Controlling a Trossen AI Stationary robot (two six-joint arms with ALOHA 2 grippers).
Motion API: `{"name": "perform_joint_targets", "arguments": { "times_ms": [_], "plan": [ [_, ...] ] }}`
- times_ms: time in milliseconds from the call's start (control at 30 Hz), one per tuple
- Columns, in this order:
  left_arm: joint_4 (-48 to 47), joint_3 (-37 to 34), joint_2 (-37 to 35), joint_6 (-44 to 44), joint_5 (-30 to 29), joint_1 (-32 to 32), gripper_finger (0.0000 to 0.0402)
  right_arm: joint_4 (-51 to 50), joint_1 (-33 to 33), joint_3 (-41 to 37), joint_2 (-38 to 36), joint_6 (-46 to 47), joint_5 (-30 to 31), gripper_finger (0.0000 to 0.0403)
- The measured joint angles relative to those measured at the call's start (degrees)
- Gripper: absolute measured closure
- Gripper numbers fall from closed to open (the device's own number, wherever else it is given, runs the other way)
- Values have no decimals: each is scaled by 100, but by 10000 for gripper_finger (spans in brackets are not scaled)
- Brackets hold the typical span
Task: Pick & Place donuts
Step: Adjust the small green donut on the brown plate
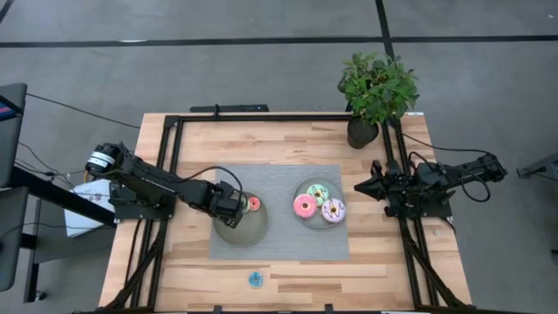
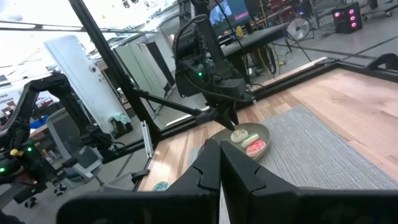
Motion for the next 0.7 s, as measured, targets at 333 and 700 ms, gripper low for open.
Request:
{"name": "perform_joint_targets", "arguments": {
  "times_ms": [333,700],
  "plan": [
    [185,443,-31,749,-193,238,266,1,0,0,0,2,0,403],
    [1593,457,13,1825,-260,816,267,3,0,0,0,2,0,403]
  ]
}}
